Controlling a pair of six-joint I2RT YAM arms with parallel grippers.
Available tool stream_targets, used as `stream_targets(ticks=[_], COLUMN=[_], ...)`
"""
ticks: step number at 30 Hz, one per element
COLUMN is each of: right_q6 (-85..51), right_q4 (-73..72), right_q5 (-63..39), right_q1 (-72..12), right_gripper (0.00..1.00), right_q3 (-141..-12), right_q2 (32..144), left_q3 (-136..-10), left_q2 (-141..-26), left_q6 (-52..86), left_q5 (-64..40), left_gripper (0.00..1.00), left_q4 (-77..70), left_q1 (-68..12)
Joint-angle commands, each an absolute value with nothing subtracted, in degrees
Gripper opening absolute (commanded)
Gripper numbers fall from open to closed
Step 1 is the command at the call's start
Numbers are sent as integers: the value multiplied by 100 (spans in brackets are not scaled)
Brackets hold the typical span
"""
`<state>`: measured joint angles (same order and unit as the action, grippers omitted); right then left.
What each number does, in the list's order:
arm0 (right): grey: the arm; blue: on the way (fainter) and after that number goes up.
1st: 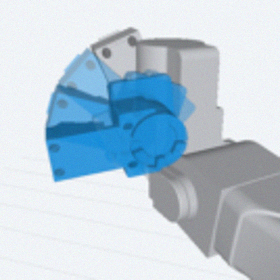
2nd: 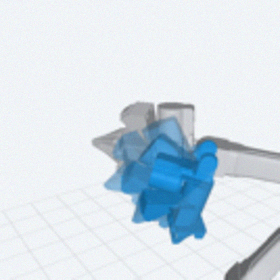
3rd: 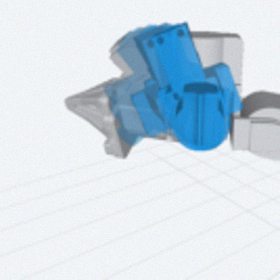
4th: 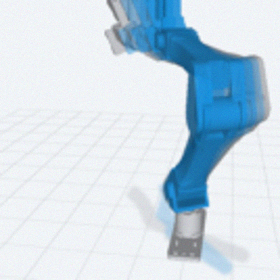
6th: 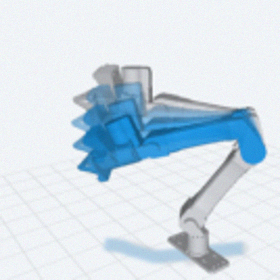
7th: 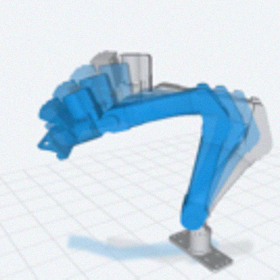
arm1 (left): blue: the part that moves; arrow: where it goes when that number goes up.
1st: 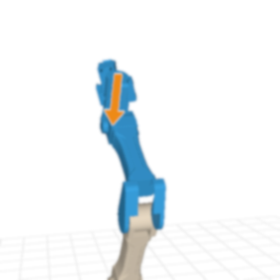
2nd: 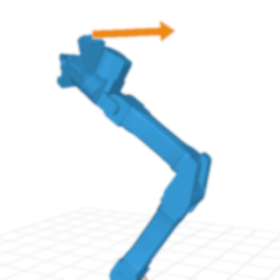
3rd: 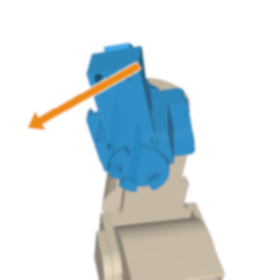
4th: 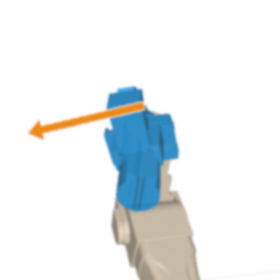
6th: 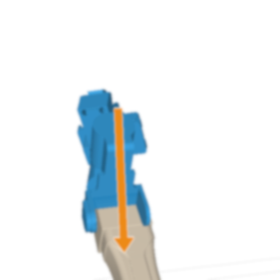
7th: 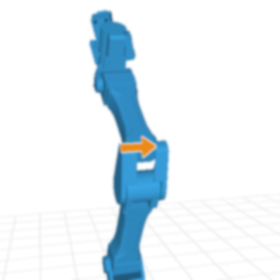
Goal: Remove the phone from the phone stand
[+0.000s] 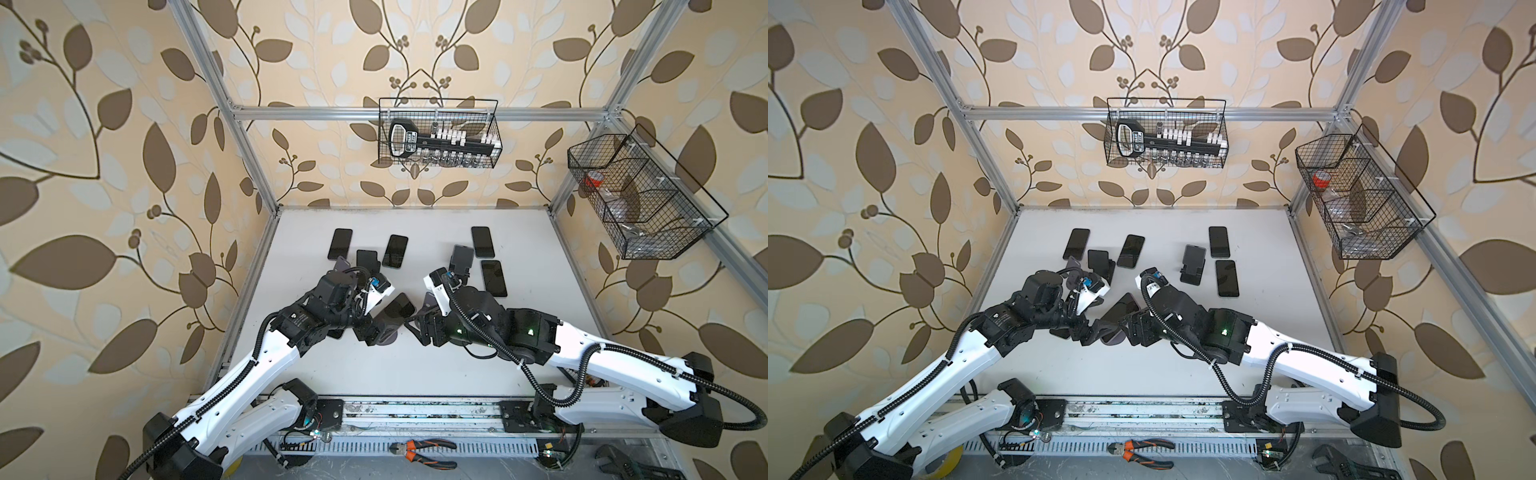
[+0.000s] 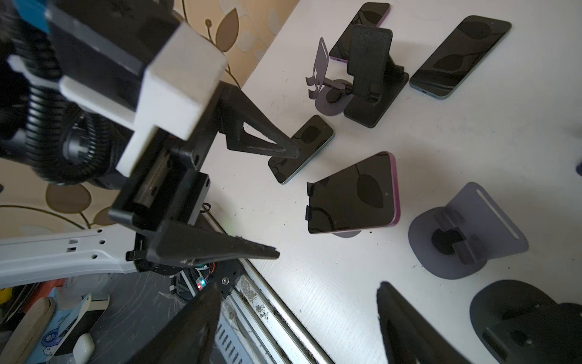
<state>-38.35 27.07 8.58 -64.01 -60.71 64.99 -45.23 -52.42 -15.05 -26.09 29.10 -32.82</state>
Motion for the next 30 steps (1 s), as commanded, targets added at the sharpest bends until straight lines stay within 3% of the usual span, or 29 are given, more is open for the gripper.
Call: stream_targets(ticks=[1, 30], right_q6=[-3840, -3921], right_q4=[2817, 3052], right_q5=[1052, 1431], right_q1=[-6434, -6427], right_gripper=[79, 83], right_q3=[-5937, -5648], right_q2=[6347, 5845], left_q3=[-4561, -4754], left_q2=[-5396, -6524], left_q6=[-1645, -1845], left_q5=[-2348, -1784], left_gripper=[89, 91], left_q4=[2679, 2164], left_q1=[-3466, -3674])
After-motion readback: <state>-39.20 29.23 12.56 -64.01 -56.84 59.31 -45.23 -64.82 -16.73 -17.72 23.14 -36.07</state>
